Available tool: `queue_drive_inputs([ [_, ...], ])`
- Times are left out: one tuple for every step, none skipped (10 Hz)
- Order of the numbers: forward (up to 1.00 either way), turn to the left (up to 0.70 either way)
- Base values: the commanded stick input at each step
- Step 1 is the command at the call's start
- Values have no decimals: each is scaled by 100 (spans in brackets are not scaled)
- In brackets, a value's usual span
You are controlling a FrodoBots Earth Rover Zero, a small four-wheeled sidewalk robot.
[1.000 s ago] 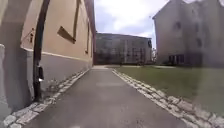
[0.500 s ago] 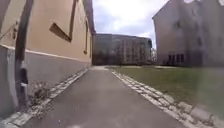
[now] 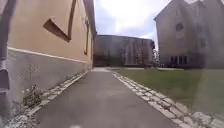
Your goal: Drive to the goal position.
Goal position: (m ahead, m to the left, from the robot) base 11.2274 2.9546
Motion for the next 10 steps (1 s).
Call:
queue_drive_inputs([
  [70,39],
  [70,32],
  [70,16],
  [70,14],
  [70,38],
  [70,31],
  [70,24],
  [70,17],
  [70,10],
  [70,7],
])
